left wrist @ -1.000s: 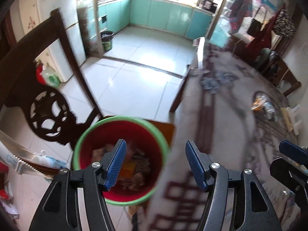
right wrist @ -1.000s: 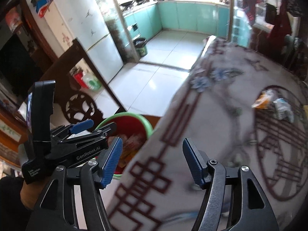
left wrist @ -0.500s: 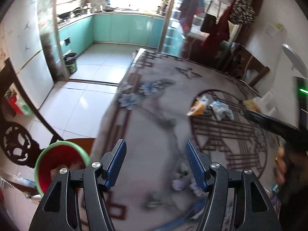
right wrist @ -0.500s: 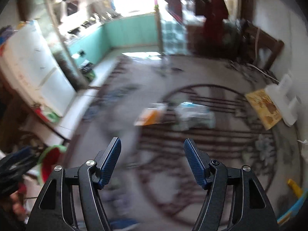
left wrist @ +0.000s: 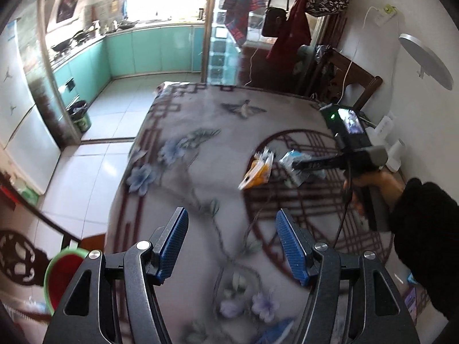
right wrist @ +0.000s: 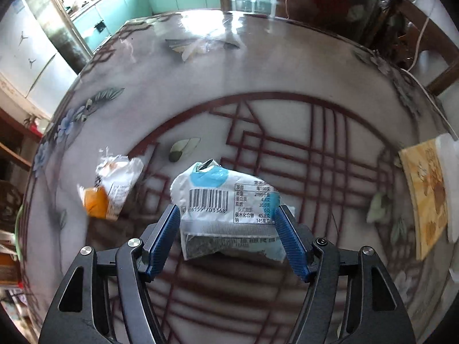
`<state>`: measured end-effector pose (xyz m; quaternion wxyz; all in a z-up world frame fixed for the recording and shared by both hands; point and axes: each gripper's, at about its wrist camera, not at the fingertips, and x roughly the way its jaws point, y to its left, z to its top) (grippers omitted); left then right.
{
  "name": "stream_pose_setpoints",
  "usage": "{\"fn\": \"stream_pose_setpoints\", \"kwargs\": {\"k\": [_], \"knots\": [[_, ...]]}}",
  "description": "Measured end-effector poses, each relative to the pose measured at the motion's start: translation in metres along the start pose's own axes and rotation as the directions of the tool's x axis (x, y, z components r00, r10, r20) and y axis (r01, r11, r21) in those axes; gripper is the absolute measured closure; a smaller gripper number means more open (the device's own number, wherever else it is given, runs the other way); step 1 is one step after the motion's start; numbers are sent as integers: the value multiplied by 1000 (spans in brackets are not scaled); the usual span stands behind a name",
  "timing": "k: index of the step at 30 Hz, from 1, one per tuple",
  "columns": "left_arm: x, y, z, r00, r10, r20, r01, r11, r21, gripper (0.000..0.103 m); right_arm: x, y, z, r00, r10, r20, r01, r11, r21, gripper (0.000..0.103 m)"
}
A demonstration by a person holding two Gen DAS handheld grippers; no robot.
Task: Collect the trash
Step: 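Grasp white-blue snack packet with right gripper while left gripper grasps orange snack wrapper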
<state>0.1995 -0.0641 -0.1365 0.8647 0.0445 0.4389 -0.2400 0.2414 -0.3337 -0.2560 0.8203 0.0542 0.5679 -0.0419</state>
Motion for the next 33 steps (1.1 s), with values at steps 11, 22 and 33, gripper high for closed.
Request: {"fn": "stream_pose_setpoints", "kwargs": {"k": [11,22,33], "knots": [[119,-40,48,996,-78,-43,82,991,103,40,3,-14,-9,999,8,51,-6,999,-36,79],[211,-52,53,992,-71,-109,83,991,105,40,-62,-38,-69,970,118,213,-162,966,200,82],[155,-40,36,997,-60,-53,63,996,64,83,-97,8,-76,970,66,235,-114,974,195,81]]}}
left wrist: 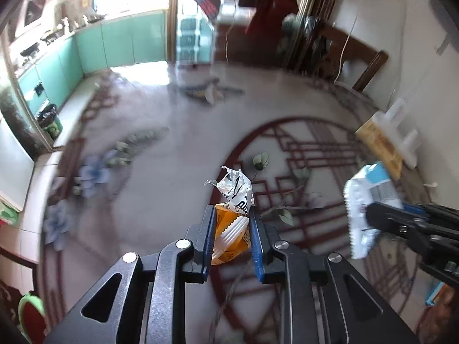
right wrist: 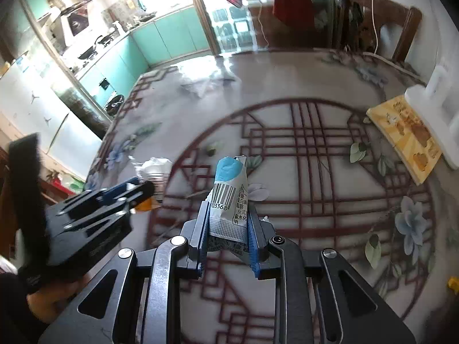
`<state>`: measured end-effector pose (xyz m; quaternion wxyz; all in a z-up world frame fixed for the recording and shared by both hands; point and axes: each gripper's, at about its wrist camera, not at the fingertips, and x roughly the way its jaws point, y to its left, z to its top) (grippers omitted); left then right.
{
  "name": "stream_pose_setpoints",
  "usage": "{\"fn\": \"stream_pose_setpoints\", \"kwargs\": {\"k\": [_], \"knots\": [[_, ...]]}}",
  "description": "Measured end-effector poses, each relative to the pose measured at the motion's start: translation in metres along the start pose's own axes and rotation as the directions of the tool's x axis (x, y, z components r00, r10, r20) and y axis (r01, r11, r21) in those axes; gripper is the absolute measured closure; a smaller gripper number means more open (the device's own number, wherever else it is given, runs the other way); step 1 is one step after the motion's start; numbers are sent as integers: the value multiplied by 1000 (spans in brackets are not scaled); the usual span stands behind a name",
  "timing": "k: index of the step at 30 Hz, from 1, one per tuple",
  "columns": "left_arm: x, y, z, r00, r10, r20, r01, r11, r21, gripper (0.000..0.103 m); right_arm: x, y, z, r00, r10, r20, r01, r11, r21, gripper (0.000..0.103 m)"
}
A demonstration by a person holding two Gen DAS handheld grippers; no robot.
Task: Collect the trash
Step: 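Grasp white-blue snack packet with right gripper while left gripper grasps orange snack wrapper, then carry both snack packets over the red bucket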
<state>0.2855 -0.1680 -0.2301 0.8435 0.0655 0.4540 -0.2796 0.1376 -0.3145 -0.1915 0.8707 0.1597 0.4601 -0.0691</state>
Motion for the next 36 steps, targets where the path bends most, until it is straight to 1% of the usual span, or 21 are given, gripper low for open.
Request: {"fn": "stream_pose_setpoints", "kwargs": {"k": [2,8,10,14,17,19,22,26,31,36], "knots": [[-27,1,-3,1000,2,26,-1,1000,-12,83,-10,9,-2,1000,-1,10,1,1000,-16,81],[-94,6,-24,998,28,48,-26,999,-42,83,-38,36,-16,1000,-2,27,4,998,-58,80],[-117,10,-36,997,37,62,-33,998,-61,83,-48,45,-24,1000,-2,30,4,998,-69,80],[-152,20,-58,997,36,75,-28,994,-104,83,-65,62,-39,999,0,35,4,995,-97,80],[-179,25,-77,993,67,100,-56,993,-105,83,-75,77,-49,999,4,41,1,993,-121,80],[-190,28,-87,993,68,98,-58,992,-109,83,-80,88,-54,999,8,45,-2,991,-136,80],[-212,35,-104,990,72,124,-58,992,-115,83,-88,105,-63,999,14,53,-6,987,-161,79],[-231,46,-120,987,82,141,-63,989,-134,83,-95,125,-73,998,20,60,-9,983,-184,79],[-251,64,-139,985,91,147,-67,985,-158,83,-98,147,-84,998,28,63,-15,979,-205,79],[-262,84,-150,984,103,147,-76,981,-179,83,-100,168,-93,998,33,61,-19,975,-222,79]]}}
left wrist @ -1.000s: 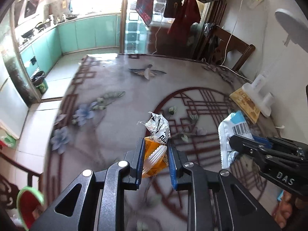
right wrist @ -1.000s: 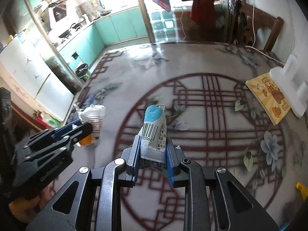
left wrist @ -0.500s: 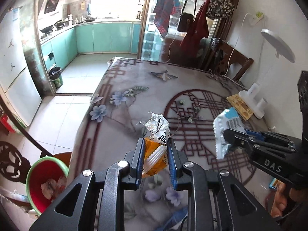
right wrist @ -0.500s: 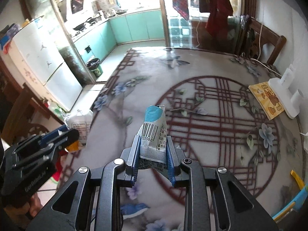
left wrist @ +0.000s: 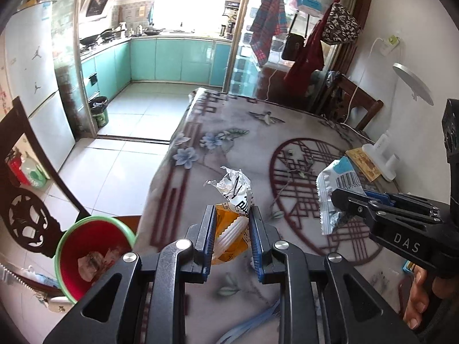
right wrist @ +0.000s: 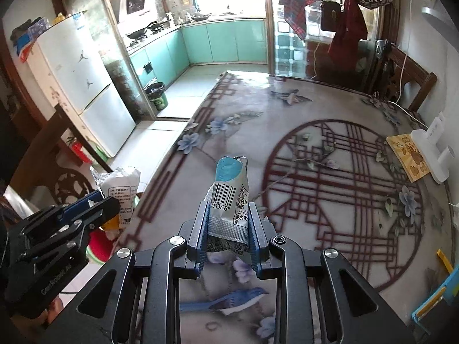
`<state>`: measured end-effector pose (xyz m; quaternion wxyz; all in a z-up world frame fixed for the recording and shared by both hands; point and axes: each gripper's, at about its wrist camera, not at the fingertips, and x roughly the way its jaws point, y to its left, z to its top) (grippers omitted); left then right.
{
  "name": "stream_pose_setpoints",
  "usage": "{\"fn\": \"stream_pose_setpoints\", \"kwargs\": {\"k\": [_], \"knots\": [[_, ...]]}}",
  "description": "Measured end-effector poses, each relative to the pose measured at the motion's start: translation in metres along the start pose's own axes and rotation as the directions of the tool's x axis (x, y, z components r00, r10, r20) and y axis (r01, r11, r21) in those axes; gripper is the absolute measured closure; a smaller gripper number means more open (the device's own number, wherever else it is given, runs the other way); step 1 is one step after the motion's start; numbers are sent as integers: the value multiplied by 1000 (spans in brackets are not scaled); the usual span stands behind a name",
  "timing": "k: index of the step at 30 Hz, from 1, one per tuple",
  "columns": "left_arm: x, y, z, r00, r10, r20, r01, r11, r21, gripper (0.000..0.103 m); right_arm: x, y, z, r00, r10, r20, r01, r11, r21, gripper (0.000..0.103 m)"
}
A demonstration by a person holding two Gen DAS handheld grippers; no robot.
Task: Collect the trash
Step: 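Carry both snack packets over the red bucket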
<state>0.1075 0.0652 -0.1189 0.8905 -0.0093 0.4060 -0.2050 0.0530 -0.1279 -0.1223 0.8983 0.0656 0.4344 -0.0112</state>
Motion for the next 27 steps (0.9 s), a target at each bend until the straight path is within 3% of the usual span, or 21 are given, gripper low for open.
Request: {"fn": "stream_pose_setpoints", "kwargs": {"k": [27], "knots": [[-26,131,-26,993,119,-18,-121,979,-162,83,20,103,1,999,46,-29,-49,992,-112,79]]}}
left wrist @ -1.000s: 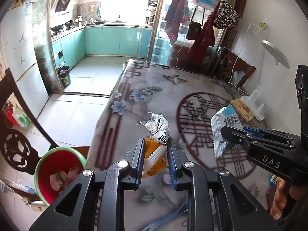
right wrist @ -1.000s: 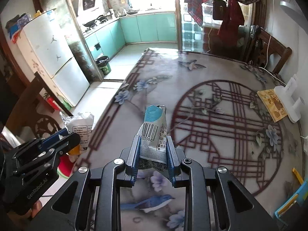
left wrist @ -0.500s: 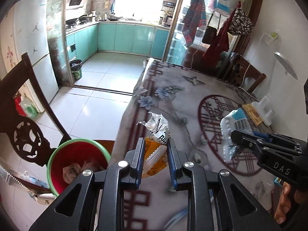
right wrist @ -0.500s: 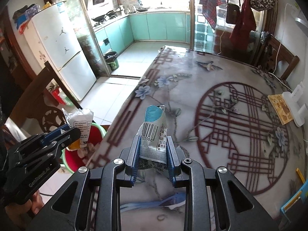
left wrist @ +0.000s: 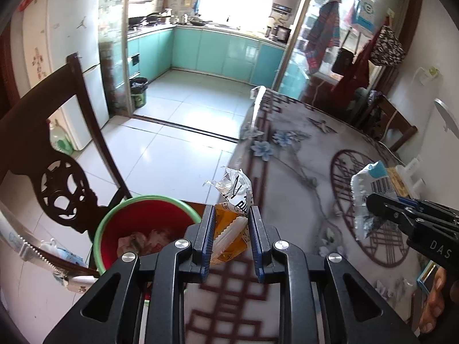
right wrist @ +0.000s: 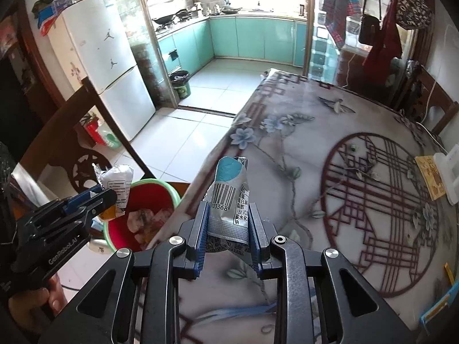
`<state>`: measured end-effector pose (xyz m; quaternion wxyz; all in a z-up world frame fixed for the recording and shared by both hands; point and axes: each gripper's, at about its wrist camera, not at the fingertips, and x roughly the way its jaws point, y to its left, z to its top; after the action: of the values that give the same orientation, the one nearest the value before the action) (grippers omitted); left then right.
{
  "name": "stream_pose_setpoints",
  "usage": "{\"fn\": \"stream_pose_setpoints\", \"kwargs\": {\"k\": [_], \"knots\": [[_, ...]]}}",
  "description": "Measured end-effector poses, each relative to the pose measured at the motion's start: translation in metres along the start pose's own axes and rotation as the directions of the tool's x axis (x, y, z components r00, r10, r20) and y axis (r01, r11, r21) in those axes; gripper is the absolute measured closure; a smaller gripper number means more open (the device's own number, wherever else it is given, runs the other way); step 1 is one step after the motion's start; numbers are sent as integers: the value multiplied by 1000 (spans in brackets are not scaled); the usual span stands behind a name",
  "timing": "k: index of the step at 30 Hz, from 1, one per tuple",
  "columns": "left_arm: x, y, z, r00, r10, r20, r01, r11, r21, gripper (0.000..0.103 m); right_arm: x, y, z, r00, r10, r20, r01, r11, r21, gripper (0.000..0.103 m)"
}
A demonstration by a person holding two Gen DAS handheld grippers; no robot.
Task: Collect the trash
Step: 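Carry both snack packets over the red bucket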
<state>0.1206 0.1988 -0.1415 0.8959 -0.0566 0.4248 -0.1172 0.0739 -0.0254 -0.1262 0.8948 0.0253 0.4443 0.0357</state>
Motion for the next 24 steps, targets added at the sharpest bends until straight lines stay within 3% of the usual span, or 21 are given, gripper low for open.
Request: {"fn": "stream_pose_setpoints", "kwargs": {"k": [24], "knots": [[3,108,-8,994,99,-38,-102,990,-99,83,46,85,15,995,75,-67,-81,992,-93,79]]}}
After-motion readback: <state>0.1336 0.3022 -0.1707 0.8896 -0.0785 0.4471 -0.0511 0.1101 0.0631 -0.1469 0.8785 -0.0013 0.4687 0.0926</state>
